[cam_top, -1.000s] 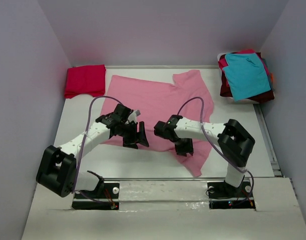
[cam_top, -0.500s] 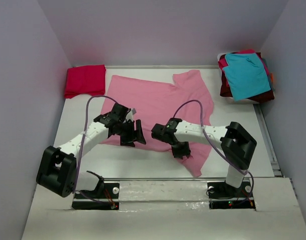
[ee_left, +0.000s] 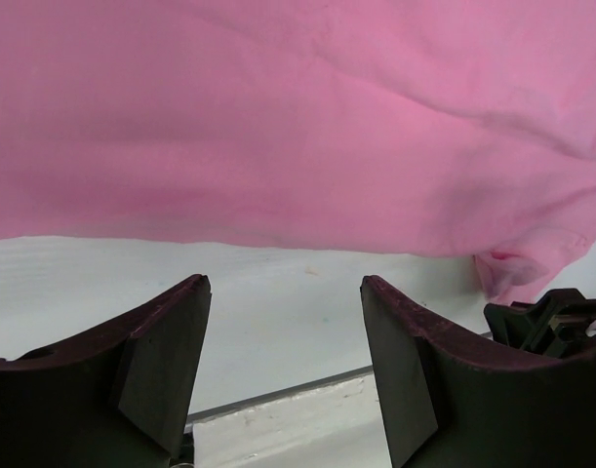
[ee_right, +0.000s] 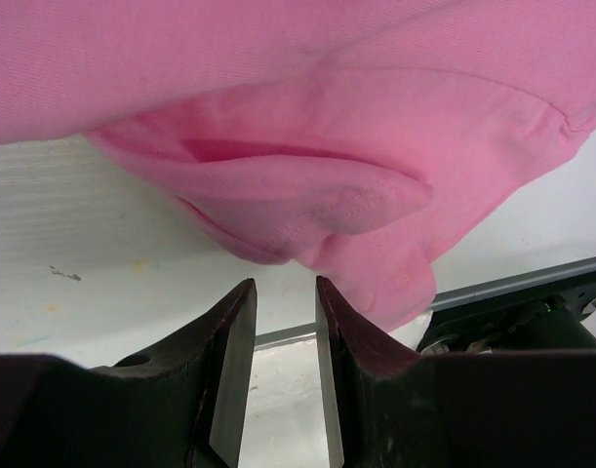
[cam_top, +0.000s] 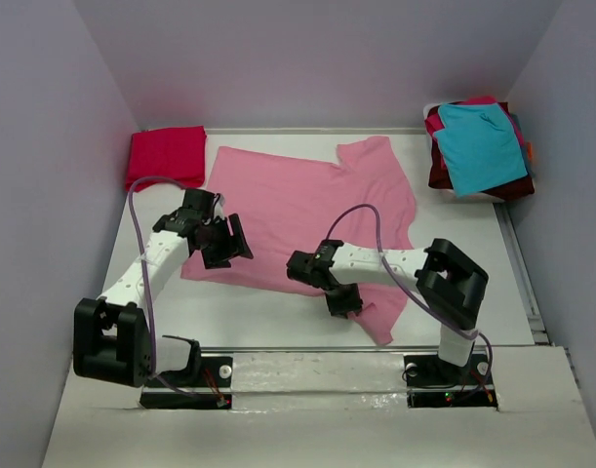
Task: Fold and stack the t-shirts
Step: Flatten the tshirt out
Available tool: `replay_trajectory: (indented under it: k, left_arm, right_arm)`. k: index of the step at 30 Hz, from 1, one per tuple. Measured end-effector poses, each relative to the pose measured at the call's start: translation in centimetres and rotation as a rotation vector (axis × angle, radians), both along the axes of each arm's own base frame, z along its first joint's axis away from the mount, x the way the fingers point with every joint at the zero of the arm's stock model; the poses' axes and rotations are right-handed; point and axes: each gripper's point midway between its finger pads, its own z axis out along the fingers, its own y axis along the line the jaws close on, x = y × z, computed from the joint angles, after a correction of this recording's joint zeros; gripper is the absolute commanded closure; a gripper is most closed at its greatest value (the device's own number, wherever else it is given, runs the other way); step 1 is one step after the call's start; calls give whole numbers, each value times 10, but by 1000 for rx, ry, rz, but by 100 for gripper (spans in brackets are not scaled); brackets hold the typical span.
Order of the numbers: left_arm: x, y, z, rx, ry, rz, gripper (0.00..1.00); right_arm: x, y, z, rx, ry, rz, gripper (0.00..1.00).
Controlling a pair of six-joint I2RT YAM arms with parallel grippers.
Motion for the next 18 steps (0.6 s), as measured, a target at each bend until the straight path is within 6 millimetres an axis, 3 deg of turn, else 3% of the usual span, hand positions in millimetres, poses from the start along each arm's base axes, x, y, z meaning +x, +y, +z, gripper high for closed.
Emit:
replay_trajectory:
  k: [18]
  left_arm:
    - [-4,3,-1,7,12,-6,26]
  right_arm:
    - [1,-2,-22,-54,4,20,65]
